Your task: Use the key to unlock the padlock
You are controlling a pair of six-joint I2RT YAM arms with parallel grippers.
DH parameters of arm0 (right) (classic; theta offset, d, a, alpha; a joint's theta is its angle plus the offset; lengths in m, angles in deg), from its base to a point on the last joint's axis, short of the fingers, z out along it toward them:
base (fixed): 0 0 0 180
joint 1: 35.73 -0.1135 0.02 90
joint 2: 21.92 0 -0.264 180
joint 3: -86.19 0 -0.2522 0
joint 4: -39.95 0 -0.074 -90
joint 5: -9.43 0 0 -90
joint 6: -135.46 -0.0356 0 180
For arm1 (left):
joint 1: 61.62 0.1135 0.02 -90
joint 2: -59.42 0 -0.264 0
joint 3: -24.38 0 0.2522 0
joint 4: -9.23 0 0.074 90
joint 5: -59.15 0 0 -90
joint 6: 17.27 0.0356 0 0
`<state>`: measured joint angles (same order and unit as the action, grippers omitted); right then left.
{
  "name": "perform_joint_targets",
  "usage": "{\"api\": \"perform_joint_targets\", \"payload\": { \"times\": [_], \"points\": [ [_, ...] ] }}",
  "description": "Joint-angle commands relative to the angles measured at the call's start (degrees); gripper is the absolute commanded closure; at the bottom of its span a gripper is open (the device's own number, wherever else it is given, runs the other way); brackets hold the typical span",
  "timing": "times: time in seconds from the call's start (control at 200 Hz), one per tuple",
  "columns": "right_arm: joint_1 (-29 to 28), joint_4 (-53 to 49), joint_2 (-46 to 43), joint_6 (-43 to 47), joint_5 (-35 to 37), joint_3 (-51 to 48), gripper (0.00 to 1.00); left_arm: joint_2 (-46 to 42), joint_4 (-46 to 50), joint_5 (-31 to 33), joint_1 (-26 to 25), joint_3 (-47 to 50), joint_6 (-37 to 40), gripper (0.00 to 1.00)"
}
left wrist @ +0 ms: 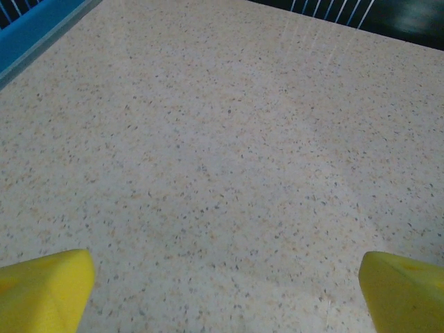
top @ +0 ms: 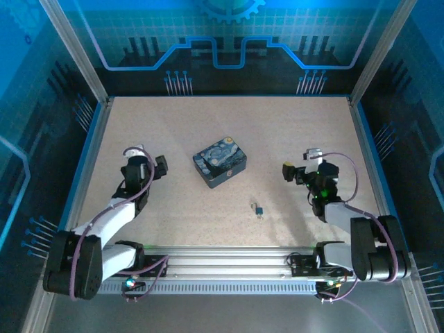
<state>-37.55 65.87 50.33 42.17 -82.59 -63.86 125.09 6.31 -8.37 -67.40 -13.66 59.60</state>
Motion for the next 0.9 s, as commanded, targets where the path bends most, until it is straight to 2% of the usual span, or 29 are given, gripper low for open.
{"api": "perform_joint_targets", "payload": {
  "times": [0.0,0.275,0.455,0.685,0.795,0.895],
  "points": [
    [-0.44,7.42,3.02,4.38,0.88,0.90,0.00,2.95,-9.10,-0.97,0.51,1.37,3.33,0.01],
    [0.70,13.85,12.94,3.16,0.25,2.57,0.00,7.57,-22.66,-4.62,0.51,5.27,7.17,0.01],
    [0.46,3.86,13.64,3.06,1.31,8.15,0.00,10.36,-29.70,-7.45,0.51,5.98,12.69,0.01],
    [0.23,3.74,13.80,3.15,1.83,8.34,0.00,19.46,-42.87,-12.10,0.51,7.72,17.17,0.01],
    [0.15,3.65,13.80,3.22,1.94,8.42,0.00,24.89,-51.57,-11.69,0.56,9.02,17.73,0.01],
    [-0.07,3.57,13.80,3.20,2.19,8.45,0.00,23.79,-47.83,-12.83,0.86,8.02,17.20,0.01]
  ]
}}
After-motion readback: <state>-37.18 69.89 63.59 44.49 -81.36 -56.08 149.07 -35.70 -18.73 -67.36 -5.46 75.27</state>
